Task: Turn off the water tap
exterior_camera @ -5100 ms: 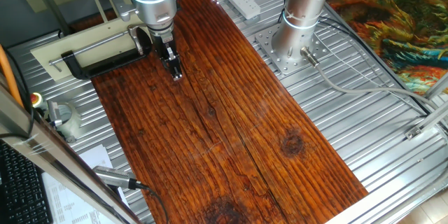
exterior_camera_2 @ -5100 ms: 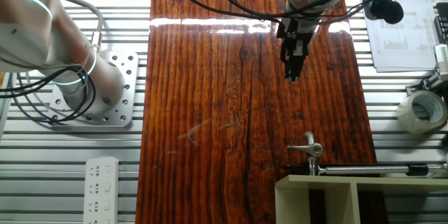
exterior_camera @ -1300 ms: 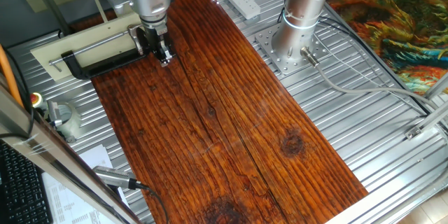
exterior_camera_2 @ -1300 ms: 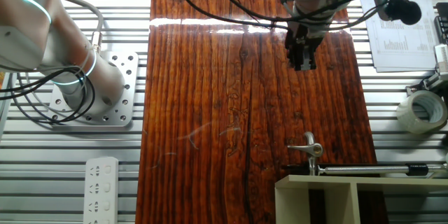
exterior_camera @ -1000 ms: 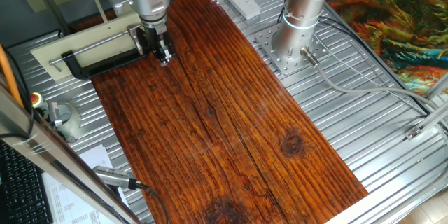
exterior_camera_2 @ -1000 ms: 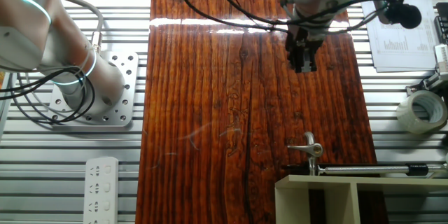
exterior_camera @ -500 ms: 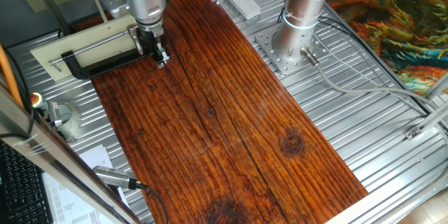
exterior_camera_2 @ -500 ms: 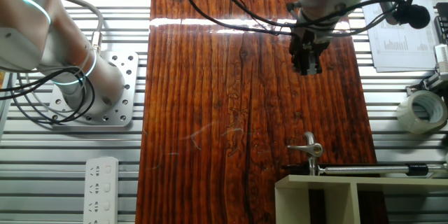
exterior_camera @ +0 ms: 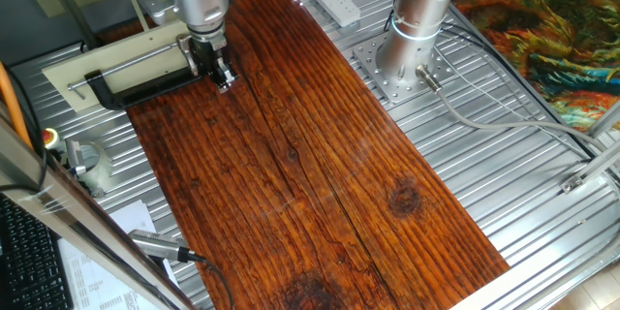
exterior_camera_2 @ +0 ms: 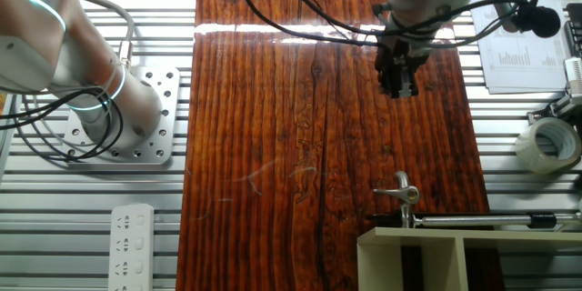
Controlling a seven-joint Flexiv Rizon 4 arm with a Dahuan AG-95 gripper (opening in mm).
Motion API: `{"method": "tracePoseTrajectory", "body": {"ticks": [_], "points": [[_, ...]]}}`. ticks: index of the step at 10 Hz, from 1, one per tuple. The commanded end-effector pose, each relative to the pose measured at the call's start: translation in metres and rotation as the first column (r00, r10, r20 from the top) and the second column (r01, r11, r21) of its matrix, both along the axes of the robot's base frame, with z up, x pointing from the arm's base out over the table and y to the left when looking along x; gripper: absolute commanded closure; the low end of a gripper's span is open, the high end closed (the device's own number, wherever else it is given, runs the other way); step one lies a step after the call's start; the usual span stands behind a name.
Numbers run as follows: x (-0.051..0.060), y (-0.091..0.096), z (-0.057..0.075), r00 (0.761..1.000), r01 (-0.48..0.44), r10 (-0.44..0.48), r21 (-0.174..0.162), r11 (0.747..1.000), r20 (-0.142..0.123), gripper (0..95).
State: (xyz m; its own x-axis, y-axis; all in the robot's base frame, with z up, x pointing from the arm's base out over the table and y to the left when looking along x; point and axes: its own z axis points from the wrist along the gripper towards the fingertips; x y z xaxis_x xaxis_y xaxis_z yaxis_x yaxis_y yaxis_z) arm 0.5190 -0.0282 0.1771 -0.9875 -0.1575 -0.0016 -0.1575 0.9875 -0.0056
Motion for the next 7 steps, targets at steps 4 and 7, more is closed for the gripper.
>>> {"method": "tracePoseTrajectory", "body": {"ticks": [4, 7], "points": [[-0.0061, -0.0057, 0.0009, 1.0, -0.012, 0.012, 0.006, 1.0, -0.015, 95.0], [-0.0062, -0.0058, 0.001, 0.999, -0.036, 0.036, 0.006, 0.999, -0.012, 95.0]]}}
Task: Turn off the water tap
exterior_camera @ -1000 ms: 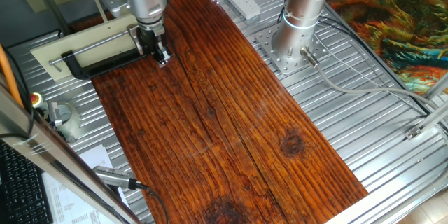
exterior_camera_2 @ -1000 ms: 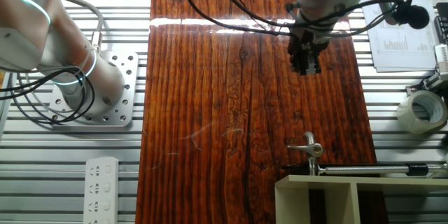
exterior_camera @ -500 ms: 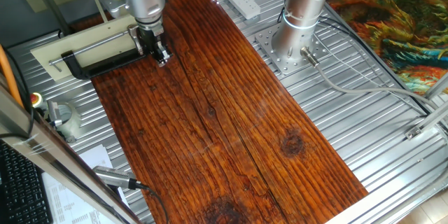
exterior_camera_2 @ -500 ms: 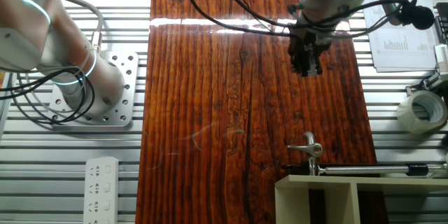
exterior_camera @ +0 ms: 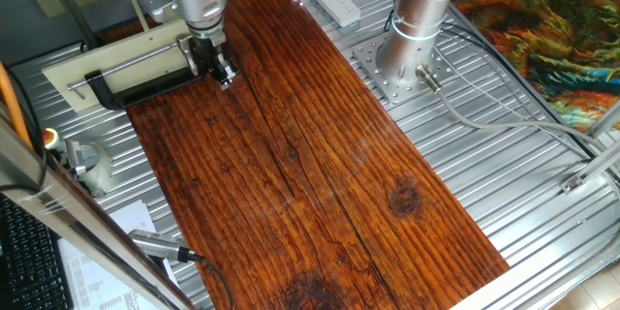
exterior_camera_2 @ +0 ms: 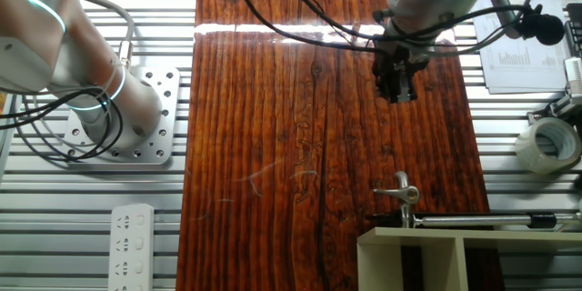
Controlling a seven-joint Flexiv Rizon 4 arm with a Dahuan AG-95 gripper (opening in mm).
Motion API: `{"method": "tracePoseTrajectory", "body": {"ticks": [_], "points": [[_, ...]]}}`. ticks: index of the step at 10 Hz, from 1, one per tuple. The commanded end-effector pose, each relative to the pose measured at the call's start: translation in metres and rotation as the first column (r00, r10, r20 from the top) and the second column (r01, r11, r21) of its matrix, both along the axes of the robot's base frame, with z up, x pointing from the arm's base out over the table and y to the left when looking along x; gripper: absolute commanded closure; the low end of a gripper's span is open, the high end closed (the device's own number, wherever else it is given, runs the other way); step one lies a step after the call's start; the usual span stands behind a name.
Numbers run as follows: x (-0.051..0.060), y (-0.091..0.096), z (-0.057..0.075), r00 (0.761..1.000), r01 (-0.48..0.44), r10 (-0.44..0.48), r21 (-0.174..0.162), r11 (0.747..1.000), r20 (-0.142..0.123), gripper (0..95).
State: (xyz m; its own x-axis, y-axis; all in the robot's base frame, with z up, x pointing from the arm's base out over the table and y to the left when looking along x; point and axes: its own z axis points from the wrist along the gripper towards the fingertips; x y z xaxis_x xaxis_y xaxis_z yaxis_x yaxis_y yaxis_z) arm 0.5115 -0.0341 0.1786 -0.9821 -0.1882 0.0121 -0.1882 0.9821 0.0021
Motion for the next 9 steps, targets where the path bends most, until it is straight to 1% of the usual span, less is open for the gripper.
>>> {"method": "tracePoseTrajectory", "body": {"ticks": [1, 3, 5, 7, 8, 9], "points": [[0.0013, 0.0001, -0.0006, 1.0, -0.008, 0.008, 0.002, 1.0, 0.009, 95.0], [0.0013, 0.0001, -0.0006, 1.0, -0.001, 0.001, -0.001, 1.0, 0.003, 95.0], [0.0013, 0.0001, -0.0006, 0.999, 0.045, -0.045, 0.001, 0.999, 0.003, 95.0], [0.0013, 0.0001, -0.0006, 0.998, 0.056, -0.056, 0.006, 0.998, 0.0, 95.0], [0.0013, 0.0001, -0.0006, 0.999, 0.032, -0.031, 0.016, 0.999, -0.009, 95.0], [0.0013, 0.0001, -0.0006, 1.0, 0.024, -0.024, 0.022, 0.999, -0.011, 95.0]]}}
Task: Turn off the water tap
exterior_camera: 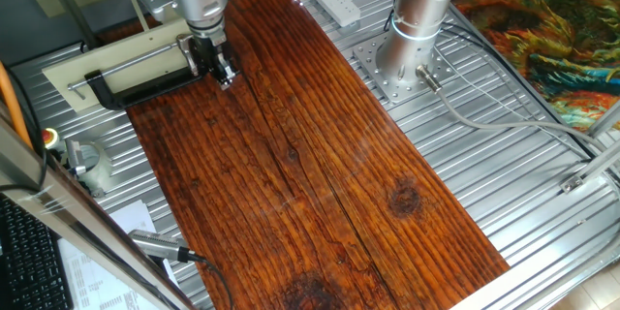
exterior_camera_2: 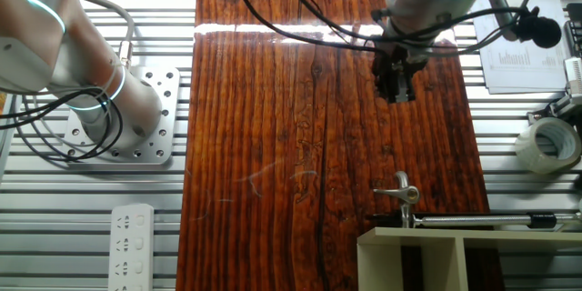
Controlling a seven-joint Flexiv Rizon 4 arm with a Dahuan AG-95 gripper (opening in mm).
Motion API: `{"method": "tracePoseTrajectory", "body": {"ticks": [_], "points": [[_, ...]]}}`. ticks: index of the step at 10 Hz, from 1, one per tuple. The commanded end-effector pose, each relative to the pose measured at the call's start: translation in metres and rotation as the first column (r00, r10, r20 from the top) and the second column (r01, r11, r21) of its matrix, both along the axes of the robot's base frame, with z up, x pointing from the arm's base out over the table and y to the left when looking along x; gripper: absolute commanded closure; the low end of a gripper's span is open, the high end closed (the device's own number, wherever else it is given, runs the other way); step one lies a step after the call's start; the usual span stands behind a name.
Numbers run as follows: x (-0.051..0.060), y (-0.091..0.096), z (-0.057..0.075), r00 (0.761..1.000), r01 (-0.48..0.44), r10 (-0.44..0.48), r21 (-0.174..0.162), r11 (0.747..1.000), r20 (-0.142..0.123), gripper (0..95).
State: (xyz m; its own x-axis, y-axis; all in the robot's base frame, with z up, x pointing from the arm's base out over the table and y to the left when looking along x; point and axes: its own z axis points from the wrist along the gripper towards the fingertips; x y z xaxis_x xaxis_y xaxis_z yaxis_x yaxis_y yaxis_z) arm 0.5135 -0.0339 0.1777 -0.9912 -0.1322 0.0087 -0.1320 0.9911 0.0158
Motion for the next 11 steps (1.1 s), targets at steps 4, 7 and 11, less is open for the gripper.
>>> {"method": "tracePoseTrajectory", "body": {"ticks": [4, 7, 11], "points": [[-0.001, -0.002, 0.002, 0.999, -0.033, 0.033, 0.007, 0.999, -0.031, 95.0], [-0.004, -0.025, 0.018, 0.996, -0.059, 0.059, 0.005, 0.998, -0.063, 95.0], [0.0, -0.082, 0.026, 0.989, -0.125, 0.125, 0.004, 0.992, -0.075, 95.0]]}}
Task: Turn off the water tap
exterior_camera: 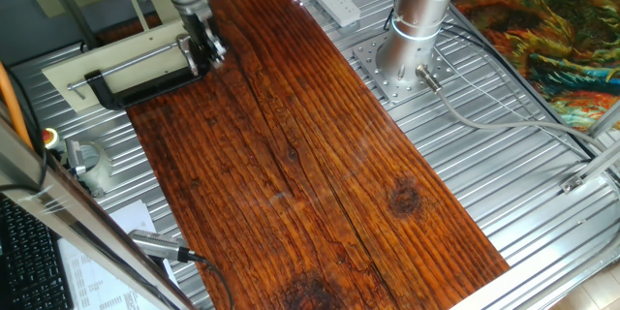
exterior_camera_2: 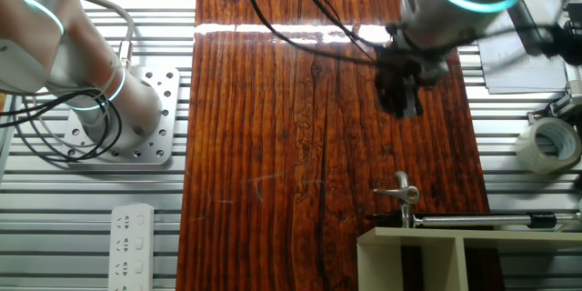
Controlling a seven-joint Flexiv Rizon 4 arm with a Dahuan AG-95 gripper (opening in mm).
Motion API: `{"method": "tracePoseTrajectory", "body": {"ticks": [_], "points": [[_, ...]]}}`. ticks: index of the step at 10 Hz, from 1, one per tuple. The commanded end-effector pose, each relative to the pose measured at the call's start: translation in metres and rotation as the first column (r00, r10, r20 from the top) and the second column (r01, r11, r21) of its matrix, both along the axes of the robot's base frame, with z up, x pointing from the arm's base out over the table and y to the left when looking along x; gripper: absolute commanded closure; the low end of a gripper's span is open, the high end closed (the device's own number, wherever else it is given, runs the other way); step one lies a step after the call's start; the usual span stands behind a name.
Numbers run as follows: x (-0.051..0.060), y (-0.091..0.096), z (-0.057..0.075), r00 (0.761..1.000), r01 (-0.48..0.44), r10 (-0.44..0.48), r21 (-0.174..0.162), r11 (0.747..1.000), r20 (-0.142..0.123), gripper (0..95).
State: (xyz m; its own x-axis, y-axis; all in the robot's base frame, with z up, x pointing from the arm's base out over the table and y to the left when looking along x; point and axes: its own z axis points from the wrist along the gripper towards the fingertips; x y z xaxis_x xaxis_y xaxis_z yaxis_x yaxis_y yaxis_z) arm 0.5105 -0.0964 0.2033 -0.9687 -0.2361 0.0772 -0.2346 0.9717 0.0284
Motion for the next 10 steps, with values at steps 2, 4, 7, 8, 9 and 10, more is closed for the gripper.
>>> {"method": "tracePoseTrajectory", "body": {"ticks": [2, 4, 7, 8, 9, 10], "points": [[0.008, -0.043, -0.002, 0.999, -0.037, 0.037, -0.008, 0.999, -0.011, 95.0], [0.009, -0.05, -0.002, 0.999, -0.037, 0.037, -0.004, 0.999, -0.011, 95.0], [0.009, -0.05, -0.002, 0.998, 0.056, -0.056, 0.006, 0.998, 0.003, 95.0], [0.009, -0.05, -0.002, 0.995, 0.095, -0.095, 0.002, 0.995, 0.002, 95.0], [0.009, -0.05, -0.002, 0.994, 0.107, -0.107, 0.002, 0.994, 0.001, 95.0], [0.009, -0.05, -0.002, 0.994, 0.11, -0.11, -0.001, 0.994, -0.002, 95.0]]}}
